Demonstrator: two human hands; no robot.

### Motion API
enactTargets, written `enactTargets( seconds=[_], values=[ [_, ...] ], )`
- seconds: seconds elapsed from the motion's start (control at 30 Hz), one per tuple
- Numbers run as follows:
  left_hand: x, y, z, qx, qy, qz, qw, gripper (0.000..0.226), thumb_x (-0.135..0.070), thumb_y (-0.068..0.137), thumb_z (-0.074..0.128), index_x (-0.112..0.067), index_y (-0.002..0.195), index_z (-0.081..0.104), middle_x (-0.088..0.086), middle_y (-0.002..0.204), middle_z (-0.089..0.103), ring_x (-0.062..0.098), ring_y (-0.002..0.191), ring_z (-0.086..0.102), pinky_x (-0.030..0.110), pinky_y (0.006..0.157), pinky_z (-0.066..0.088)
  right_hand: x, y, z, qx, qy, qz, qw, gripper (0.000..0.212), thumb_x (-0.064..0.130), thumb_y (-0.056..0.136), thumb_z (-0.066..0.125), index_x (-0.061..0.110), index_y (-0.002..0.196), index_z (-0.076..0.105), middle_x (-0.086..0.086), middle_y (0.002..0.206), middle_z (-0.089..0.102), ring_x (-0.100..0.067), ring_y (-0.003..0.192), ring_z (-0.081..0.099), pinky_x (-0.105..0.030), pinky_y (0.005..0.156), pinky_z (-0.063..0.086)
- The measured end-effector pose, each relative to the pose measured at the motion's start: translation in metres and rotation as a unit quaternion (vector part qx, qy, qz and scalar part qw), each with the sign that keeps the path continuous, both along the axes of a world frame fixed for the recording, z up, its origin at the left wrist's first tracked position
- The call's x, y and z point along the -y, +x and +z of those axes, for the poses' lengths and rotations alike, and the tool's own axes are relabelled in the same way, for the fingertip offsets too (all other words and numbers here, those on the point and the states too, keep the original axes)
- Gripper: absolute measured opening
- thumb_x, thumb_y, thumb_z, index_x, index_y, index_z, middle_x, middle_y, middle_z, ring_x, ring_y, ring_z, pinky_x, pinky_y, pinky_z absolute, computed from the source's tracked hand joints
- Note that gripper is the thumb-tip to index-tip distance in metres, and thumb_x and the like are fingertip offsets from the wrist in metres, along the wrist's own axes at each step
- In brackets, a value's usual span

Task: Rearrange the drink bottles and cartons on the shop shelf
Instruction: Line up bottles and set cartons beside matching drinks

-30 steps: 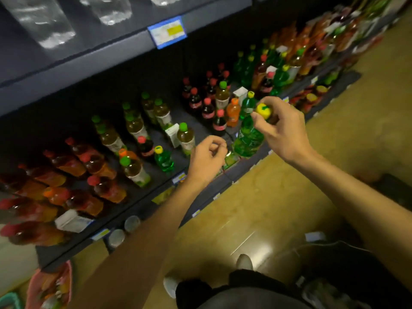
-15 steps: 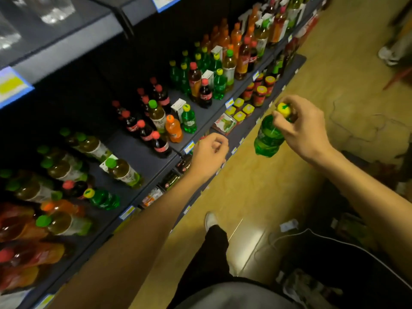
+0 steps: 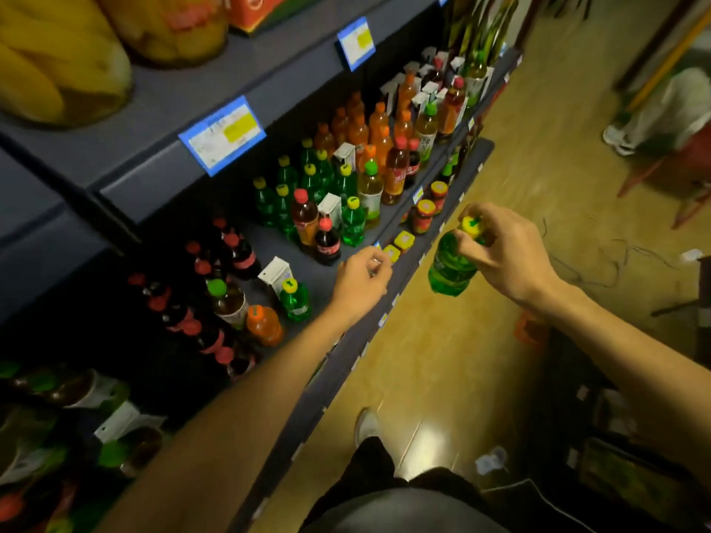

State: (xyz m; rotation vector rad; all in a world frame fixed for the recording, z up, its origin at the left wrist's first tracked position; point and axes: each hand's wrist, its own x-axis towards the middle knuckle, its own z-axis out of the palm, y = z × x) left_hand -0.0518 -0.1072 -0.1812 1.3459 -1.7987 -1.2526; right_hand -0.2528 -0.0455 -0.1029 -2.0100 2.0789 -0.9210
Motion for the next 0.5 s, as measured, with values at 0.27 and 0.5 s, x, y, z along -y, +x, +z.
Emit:
enactTargets(
  seconds=[0.27, 0.5],
  values=[
    [0.059, -0.008, -0.007, 0.01, 0.006, 0.011, 1.0, 0.009, -0.016, 0.093, 0.055, -0.011, 0.092, 0.063, 0.012, 0.076, 0.069, 0.013, 0.053, 0.062, 0.033, 0.057, 0.053, 0.062, 0.002, -0.01, -0.006, 0.008, 0.012, 1.0, 0.039, 0.04, 0.081, 0.053, 0.009, 0.105, 0.058, -0.013, 0.09, 0.061, -0.032, 0.078, 0.054, -0.037, 0.065, 0.043],
    [0.076, 0.006, -0.023, 0.022, 0.007, 0.082, 0.996, 0.008, -0.013, 0.092, 0.056, -0.014, 0.089, 0.062, 0.007, 0.073, 0.068, 0.019, 0.058, 0.064, 0.026, 0.057, 0.051, 0.116, 0.006, -0.033, -0.019, 0.039, 0.102, 0.994, 0.05, 0.053, 0.079, 0.046, 0.013, 0.106, 0.058, -0.009, 0.088, 0.059, -0.034, 0.08, 0.055, -0.039, 0.065, 0.045]
  ],
)
